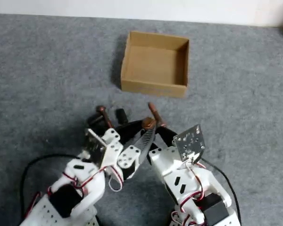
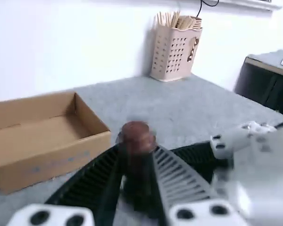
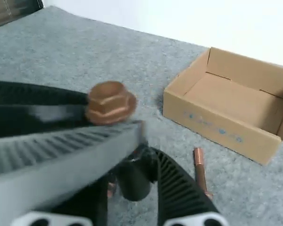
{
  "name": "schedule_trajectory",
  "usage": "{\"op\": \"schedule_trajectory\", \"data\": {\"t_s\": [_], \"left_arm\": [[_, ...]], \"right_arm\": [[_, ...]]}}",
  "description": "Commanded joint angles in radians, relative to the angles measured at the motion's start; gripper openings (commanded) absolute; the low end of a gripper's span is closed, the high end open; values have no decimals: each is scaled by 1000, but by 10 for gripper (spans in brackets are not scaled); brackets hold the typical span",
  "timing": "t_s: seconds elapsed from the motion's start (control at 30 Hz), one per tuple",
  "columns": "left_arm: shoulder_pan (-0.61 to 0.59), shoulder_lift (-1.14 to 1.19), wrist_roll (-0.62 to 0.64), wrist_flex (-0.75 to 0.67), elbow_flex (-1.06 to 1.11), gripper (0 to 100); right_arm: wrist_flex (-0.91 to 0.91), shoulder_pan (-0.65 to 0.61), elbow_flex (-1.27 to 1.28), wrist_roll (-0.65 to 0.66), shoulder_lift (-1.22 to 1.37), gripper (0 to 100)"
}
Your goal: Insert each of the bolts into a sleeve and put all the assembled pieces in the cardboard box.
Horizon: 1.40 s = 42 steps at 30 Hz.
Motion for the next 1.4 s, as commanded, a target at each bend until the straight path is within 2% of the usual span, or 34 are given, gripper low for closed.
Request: {"op": "schedule_trajectory", "data": {"t_s": [0.0,0.07,0.13,0.43,0.63,0.73,0.8,0.9,0.97,1.03,1.17,1.37], "left_arm": [[13,-51,32,126,4,405],[15,-42,60,173,4,514],[15,-38,64,178,4,514],[2,-36,66,51,-99,261],[-170,-36,153,-64,-107,4],[-263,-35,216,-87,-105,26],[-308,-33,242,-89,-94,3],[-360,-31,247,-91,-47,7],[-386,4,247,-91,-8,7],[-421,73,244,-112,15,7],[-518,309,245,-295,-2,7],[-608,855,249,-417,-193,7]], "right_arm": [[-21,41,-24,-12,-13,5],[-21,41,-24,-11,-13,5],[-22,39,-24,-11,-13,5],[-22,39,-22,-11,-13,5],[-67,39,-19,5,-2,5],[-67,39,-19,21,-2,5],[-70,39,-10,23,-2,5],[-73,39,8,29,-2,5],[-73,42,7,89,-1,5],[-71,44,4,140,1,5],[-108,47,-42,158,110,5],[-186,151,-381,215,664,5]]}}
